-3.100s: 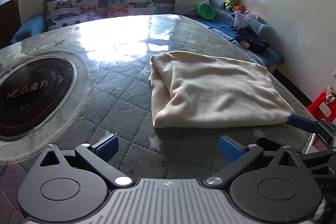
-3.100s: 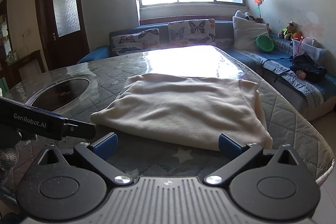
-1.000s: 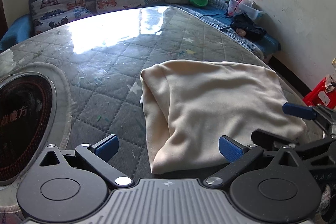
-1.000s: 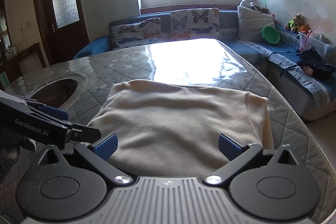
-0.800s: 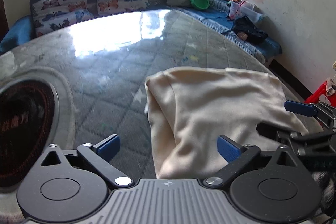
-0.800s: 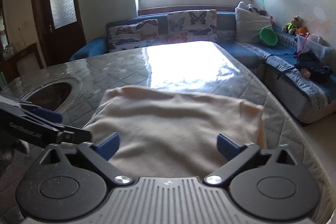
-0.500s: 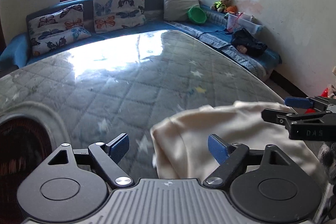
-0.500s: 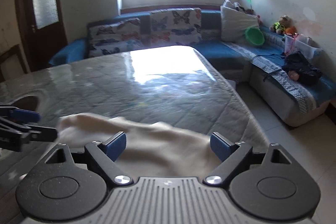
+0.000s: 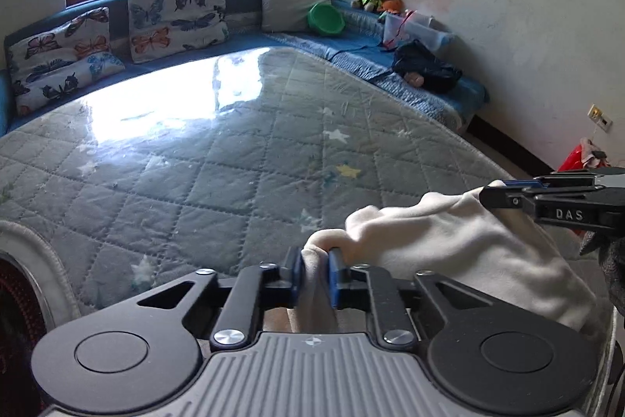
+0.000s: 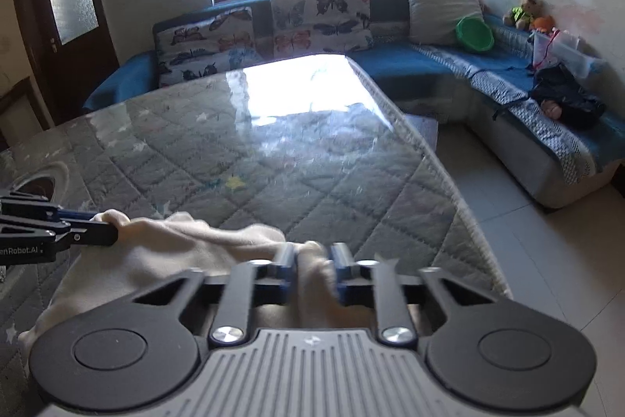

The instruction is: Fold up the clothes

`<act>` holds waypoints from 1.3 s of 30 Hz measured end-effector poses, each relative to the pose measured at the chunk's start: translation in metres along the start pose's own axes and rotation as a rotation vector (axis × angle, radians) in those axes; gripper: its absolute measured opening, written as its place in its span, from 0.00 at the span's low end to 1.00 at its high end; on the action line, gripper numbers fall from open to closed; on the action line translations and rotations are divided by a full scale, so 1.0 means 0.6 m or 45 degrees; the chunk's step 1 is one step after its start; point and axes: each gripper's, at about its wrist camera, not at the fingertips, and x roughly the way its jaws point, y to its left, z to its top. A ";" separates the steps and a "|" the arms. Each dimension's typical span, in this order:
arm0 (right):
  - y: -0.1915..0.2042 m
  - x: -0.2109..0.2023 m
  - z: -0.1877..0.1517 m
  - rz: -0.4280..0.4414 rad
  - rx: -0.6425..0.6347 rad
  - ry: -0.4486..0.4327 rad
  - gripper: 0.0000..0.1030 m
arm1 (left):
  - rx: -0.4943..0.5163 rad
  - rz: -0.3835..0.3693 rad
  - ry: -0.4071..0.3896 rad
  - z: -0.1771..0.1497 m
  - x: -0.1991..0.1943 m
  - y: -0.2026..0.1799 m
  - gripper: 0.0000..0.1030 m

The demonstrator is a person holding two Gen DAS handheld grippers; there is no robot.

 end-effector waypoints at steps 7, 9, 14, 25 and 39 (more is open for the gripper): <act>0.017 -0.057 0.048 0.006 -0.046 -0.169 0.08 | -0.013 0.006 -0.161 0.045 -0.056 0.000 0.11; 0.022 -0.089 0.078 0.008 -0.048 -0.283 0.08 | -0.036 0.009 -0.239 0.073 -0.085 0.005 0.10; 0.038 -0.192 0.135 0.052 -0.058 -0.585 0.08 | -0.037 -0.043 -0.503 0.135 -0.196 0.003 0.11; 0.051 -0.266 0.026 0.142 -0.119 -0.504 0.10 | 0.011 -0.172 -0.337 0.040 -0.223 0.006 0.11; 0.095 -0.202 -0.099 0.152 -0.088 -0.150 0.55 | -0.040 -0.091 -0.063 -0.080 -0.164 -0.018 0.45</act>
